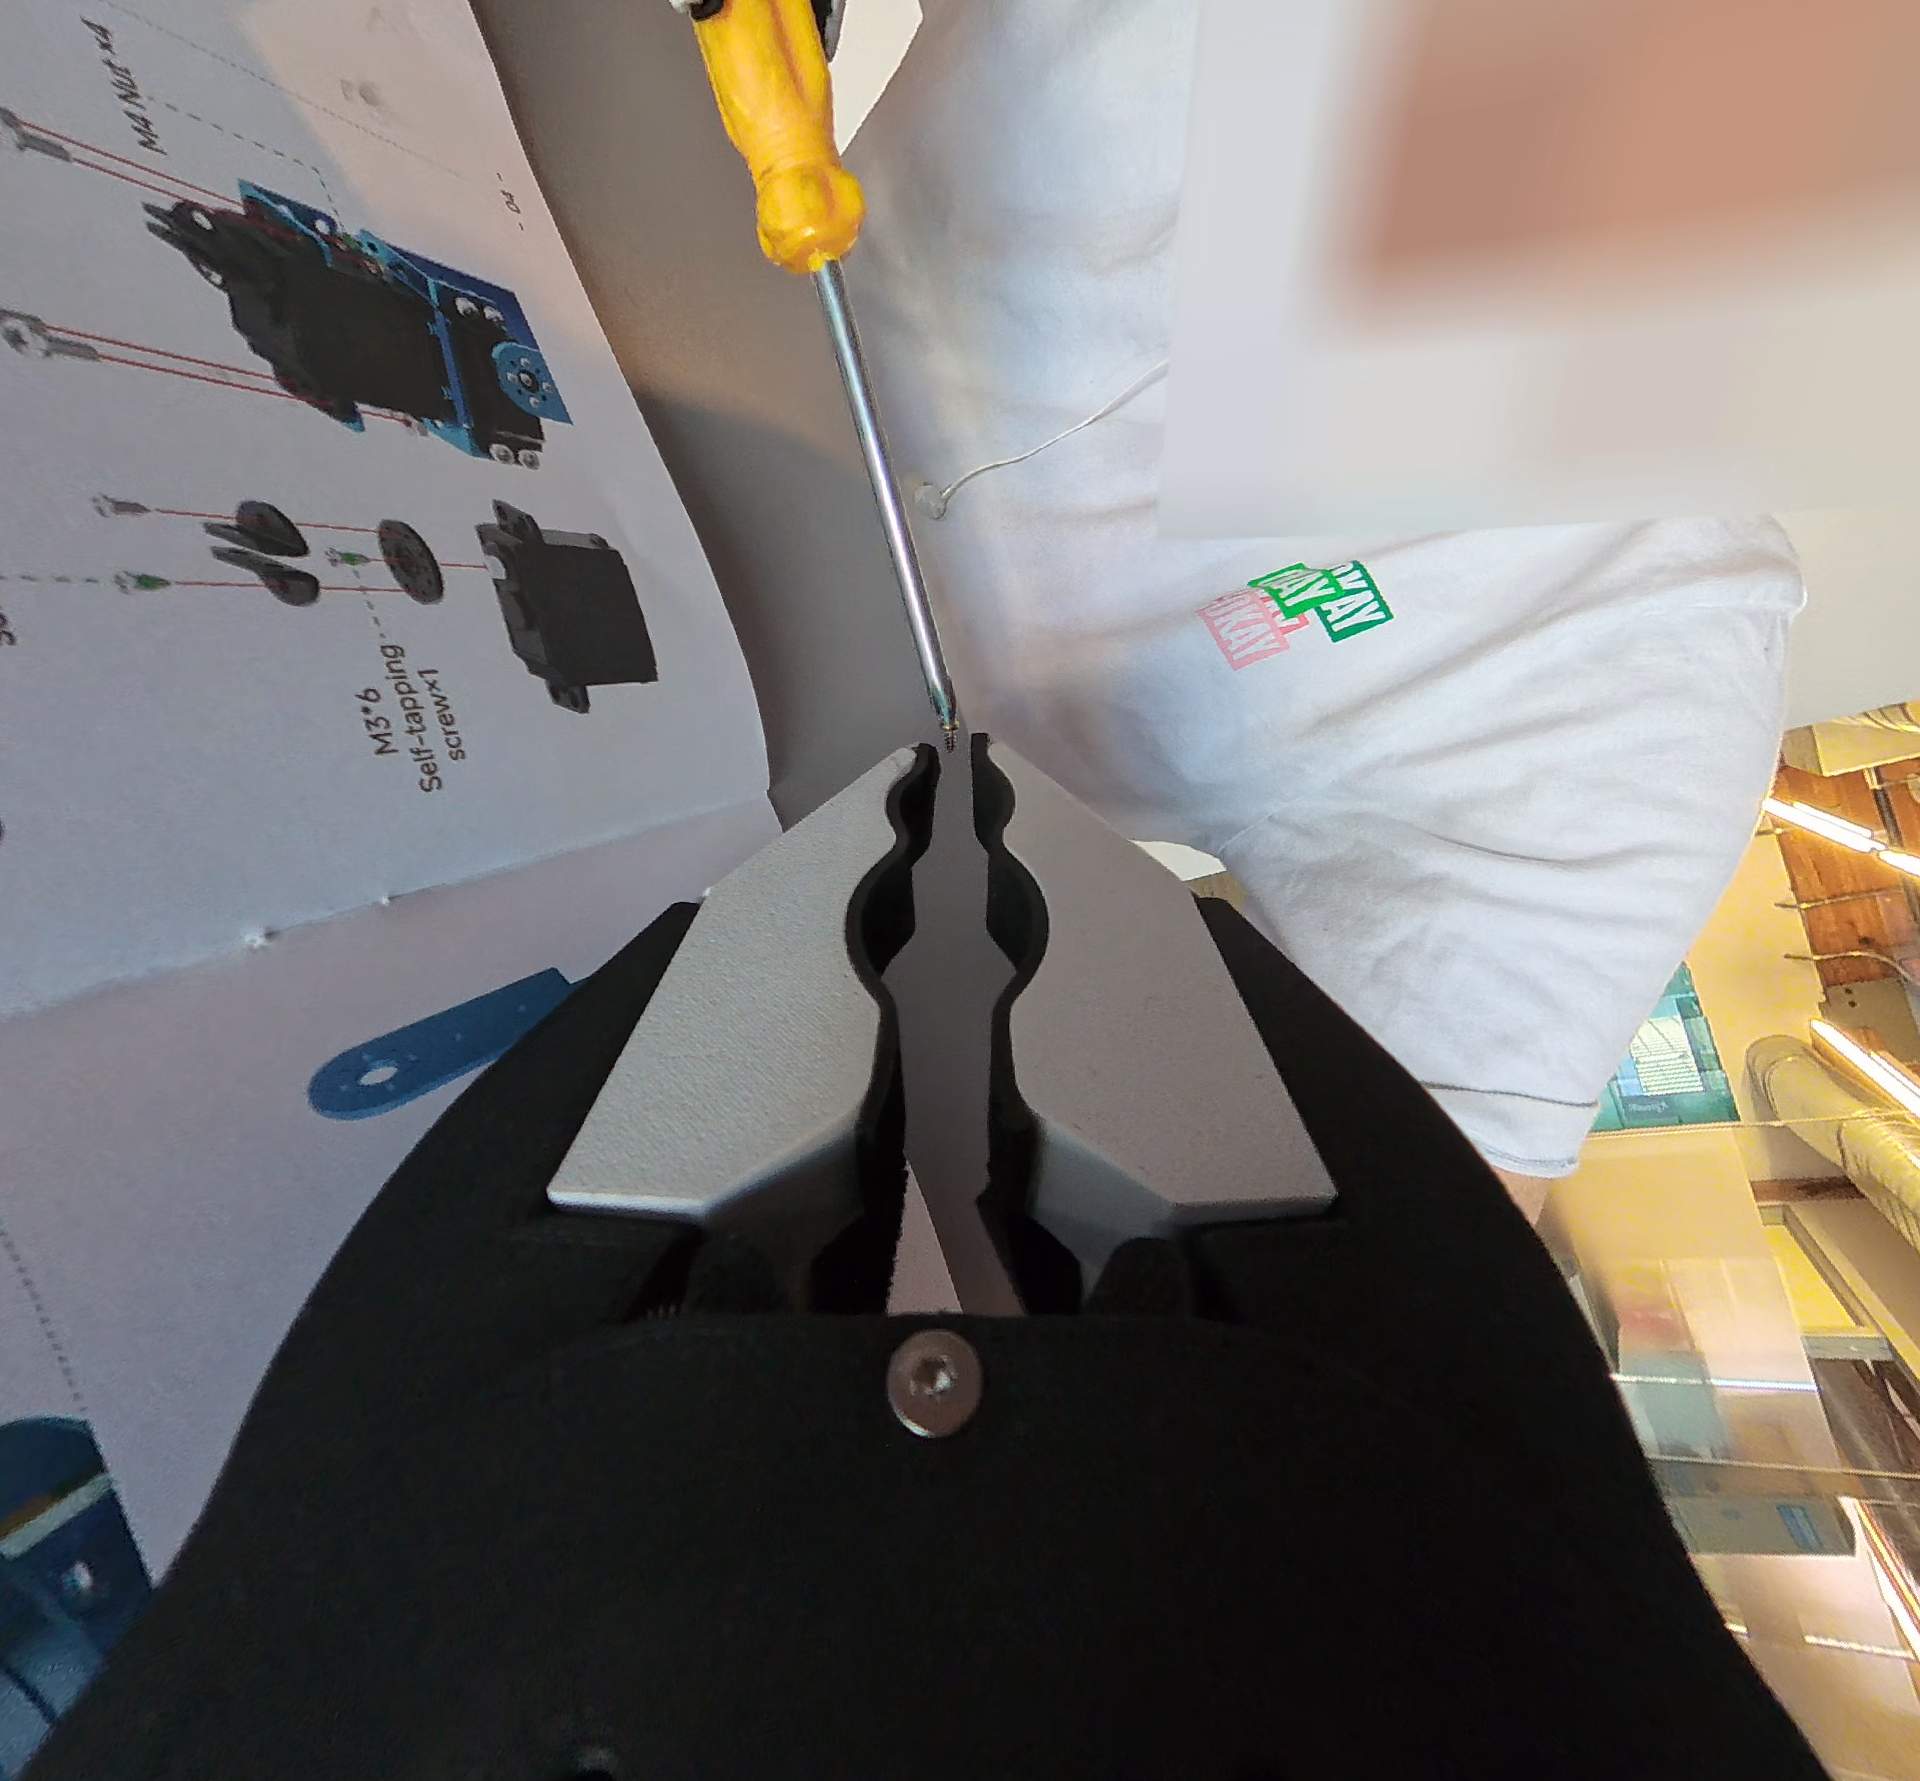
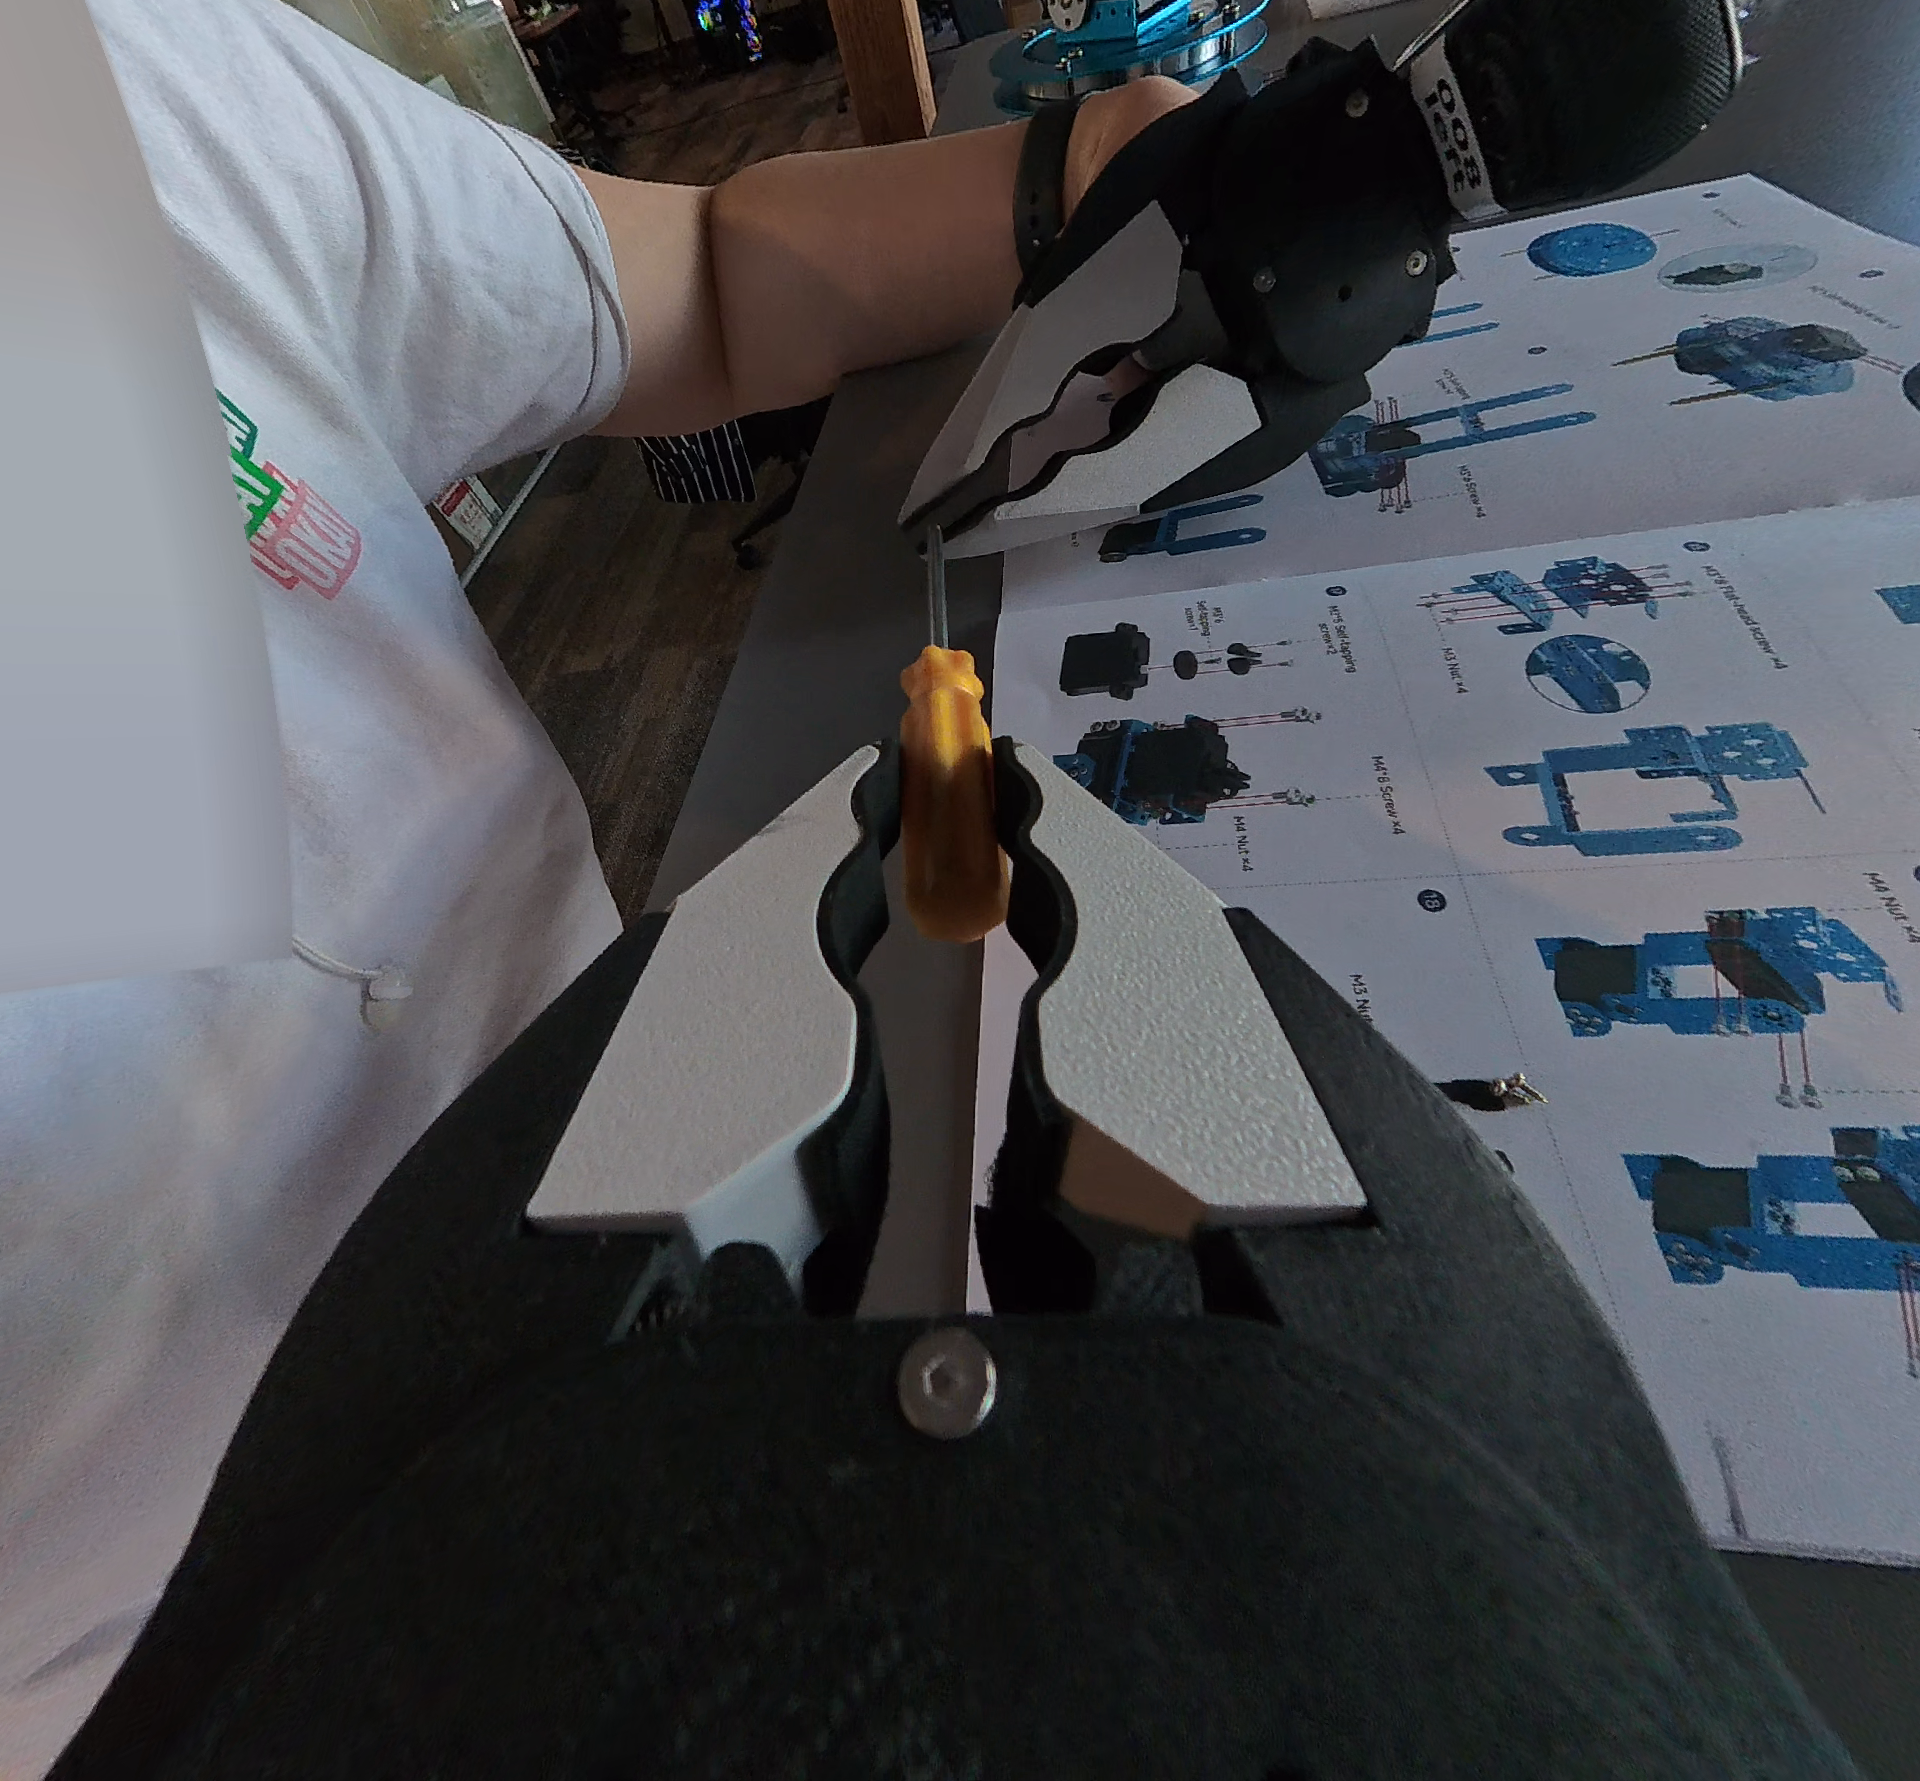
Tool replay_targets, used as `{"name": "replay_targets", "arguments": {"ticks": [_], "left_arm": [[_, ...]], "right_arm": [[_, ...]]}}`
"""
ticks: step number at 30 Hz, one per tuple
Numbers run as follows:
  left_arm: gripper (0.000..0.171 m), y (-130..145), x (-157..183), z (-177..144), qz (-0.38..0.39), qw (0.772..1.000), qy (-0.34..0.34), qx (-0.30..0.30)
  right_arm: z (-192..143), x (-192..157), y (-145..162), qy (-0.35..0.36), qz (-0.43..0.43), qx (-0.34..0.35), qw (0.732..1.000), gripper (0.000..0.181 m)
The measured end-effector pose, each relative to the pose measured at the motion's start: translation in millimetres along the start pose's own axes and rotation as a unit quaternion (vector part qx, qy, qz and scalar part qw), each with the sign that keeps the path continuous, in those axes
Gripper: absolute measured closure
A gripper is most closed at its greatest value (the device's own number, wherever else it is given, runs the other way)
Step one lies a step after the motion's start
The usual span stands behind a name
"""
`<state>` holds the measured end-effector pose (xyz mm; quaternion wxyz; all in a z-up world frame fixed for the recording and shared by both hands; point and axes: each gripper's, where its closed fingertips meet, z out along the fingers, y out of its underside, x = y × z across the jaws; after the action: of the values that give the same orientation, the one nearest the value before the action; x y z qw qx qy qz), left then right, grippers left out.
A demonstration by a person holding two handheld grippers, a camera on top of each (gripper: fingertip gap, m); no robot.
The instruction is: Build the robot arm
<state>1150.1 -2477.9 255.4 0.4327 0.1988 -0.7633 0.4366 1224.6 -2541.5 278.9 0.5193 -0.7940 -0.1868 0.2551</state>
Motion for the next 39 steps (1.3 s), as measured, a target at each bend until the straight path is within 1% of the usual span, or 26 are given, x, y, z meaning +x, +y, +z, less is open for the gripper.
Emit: {"name": "replay_targets", "arguments": {"ticks": [8,12,17,18,22,25,28,30,32,34,37,38,39], "left_arm": [[0.152,-5.6,3.3,-3.2,0.013,1.000,0.009,0.010],[0.141,-16.2,11.2,-10.8,0.042,0.998,0.016,0.047],[0.132,-27.0,9.3,-17.1,0.075,0.994,-0.029,0.068],[0.129,-30.0,11.9,-19.4,0.088,0.993,-0.038,0.076],[0.126,-38.6,27.0,-40.2,0.146,0.978,-0.081,0.122],[0.124,-48.9,42.5,-54.9,0.195,0.959,-0.123,0.162],[0.123,-58.3,62.1,-67.8,0.247,0.933,-0.176,0.195],[0.123,-65.2,80.8,-72.6,0.283,0.909,-0.214,0.219],[0.123,-70.4,109.8,-70.7,0.329,0.881,-0.235,0.246],[0.121,-74.9,133.1,-70.9,0.348,0.854,-0.270,0.277],[0.115,-68.4,176.0,-60.5,0.354,0.825,-0.280,0.341],[0.115,-61.0,188.8,-54.9,0.360,0.809,-0.293,0.360],[0.116,-51.1,199.8,-52.2,0.364,0.788,-0.317,0.381]], "right_arm": [[-3.2,0.3,-0.9,-0.001,-0.001,0.007,1.000,0.165],[-9.4,1.6,-4.8,0.001,-0.006,0.021,1.000,0.165],[-24.5,1.5,-19.8,0.008,-0.019,0.058,0.998,0.165],[-28.0,0.8,-23.1,0.009,-0.023,0.067,0.997,0.165],[-40.7,0.4,-35.2,0.024,-0.037,0.096,0.994,0.165],[-46.3,-2.1,-42.1,0.032,-0.050,0.111,0.992,0.165],[-56.1,-2.6,-52.5,0.053,-0.073,0.130,0.987,0.165],[-63.2,-0.3,-59.3,0.071,-0.085,0.142,0.984,0.165],[-67.2,1.4,-63.9,0.082,-0.091,0.148,0.981,0.165],[-67.9,1.8,-67.9,0.092,-0.097,0.153,0.979,0.165],[-63.1,-2.7,-74.5,0.100,-0.107,0.154,0.977,0.165],[-59.7,-4.7,-76.2,0.103,-0.112,0.151,0.977,0.165],[-55.5,-6.6,-78.1,0.108,-0.116,0.148,0.976,0.165]]}}
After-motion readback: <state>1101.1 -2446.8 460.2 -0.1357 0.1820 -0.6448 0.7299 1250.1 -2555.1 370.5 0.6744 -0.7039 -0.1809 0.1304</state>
